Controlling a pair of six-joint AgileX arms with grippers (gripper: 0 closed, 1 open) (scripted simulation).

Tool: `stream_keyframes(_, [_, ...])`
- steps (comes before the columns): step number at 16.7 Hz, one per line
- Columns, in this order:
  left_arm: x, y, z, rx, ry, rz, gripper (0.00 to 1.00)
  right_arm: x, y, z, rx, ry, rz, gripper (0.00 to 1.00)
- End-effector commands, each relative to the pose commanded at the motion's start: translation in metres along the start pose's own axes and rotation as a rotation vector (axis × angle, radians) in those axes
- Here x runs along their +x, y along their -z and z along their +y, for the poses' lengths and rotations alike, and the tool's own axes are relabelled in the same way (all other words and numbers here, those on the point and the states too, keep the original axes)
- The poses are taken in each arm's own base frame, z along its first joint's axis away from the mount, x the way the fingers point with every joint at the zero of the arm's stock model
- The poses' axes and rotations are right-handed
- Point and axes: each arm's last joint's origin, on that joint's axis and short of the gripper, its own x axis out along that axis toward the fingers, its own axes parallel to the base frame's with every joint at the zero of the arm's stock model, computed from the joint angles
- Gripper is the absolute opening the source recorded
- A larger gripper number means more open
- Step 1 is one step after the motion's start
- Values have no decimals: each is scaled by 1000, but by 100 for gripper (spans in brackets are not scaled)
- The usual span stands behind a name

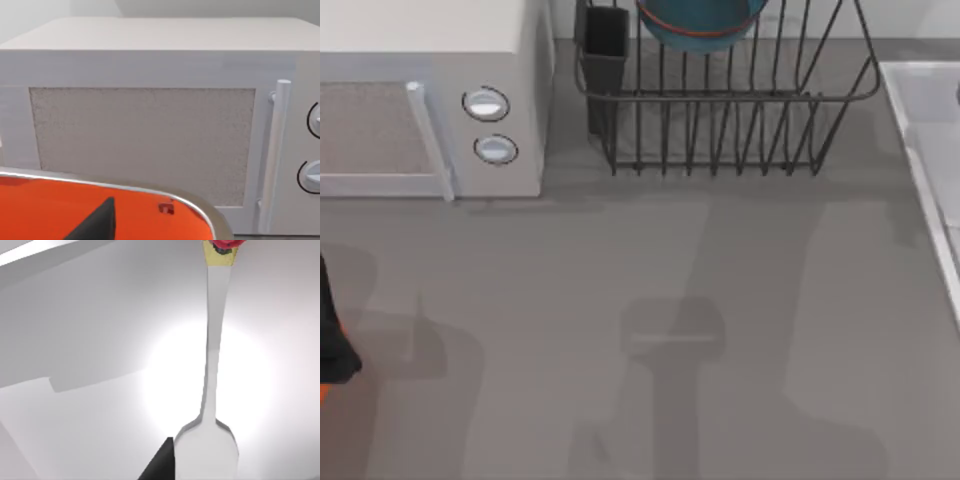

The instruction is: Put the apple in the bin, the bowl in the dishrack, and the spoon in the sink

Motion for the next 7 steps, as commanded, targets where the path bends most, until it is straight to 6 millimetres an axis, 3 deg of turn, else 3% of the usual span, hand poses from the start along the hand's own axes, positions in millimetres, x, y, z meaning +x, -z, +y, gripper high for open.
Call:
stream_keyframes(2, [0,0,0,0,0,0,100,0,0,0,0,0,0,100])
stream_keyframes(7, [0,0,0,0,0,0,100,0,0,0,0,0,0,100])
